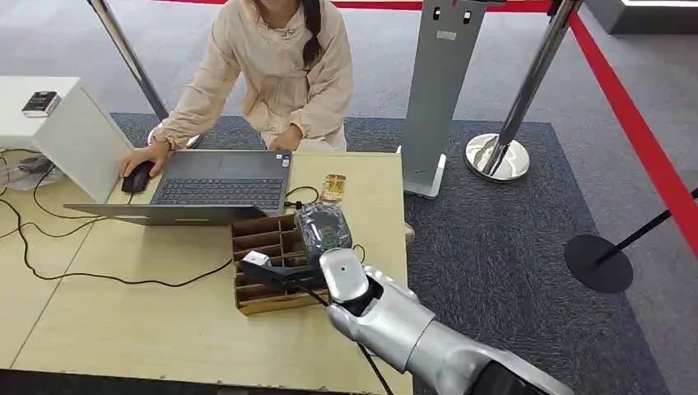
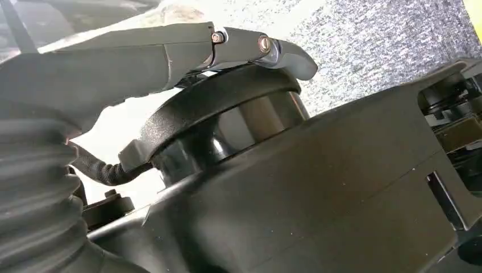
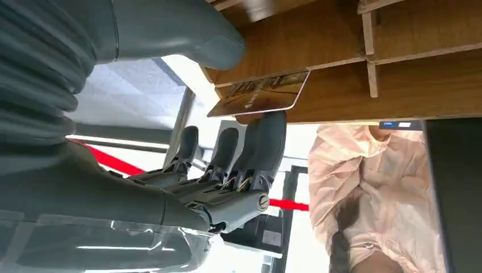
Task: Pass the card to the sensor for recognition and then transmit it.
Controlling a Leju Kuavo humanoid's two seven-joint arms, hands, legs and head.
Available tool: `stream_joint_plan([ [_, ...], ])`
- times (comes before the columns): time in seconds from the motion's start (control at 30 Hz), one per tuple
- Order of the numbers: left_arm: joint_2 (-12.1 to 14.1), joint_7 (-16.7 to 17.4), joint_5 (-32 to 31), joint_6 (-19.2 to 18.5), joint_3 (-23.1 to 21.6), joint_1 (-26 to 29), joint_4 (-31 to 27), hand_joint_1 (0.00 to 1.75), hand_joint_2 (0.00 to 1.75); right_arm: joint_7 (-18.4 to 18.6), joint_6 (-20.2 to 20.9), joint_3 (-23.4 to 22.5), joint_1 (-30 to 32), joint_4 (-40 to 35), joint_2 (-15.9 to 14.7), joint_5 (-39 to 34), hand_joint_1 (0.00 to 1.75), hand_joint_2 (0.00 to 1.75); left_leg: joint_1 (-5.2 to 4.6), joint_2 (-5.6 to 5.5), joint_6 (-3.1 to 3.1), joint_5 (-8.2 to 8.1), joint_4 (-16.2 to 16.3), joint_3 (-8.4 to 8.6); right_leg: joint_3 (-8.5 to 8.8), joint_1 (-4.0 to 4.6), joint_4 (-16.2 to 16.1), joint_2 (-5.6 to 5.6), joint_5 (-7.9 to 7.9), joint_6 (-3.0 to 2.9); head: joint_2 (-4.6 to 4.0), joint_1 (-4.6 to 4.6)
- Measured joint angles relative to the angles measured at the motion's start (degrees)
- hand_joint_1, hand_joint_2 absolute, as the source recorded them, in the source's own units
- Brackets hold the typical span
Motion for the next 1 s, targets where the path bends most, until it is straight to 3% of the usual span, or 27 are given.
stream_joint_plan([
  [0.87,0.00,-0.42,0.00,-0.02,0.00,0.03,0.00,0.00,1.75,-1.44,-4.94,-0.28,-0.61,7.21,0.98,-0.31,0.82,1.75,0.00,0.00,0.00,0.00,0.01,0.01,0.00,0.00,0.00,0.00,0.00,0.00,0.00,0.00],
  [1.0,0.00,-0.42,0.00,-0.02,0.00,0.04,0.00,0.00,1.75,-1.47,-5.40,-0.28,-0.73,8.07,1.22,-0.07,0.93,1.75,0.00,-0.01,0.00,0.00,0.01,0.01,0.00,0.00,0.01,0.00,0.00,0.00,0.00,0.00],
])
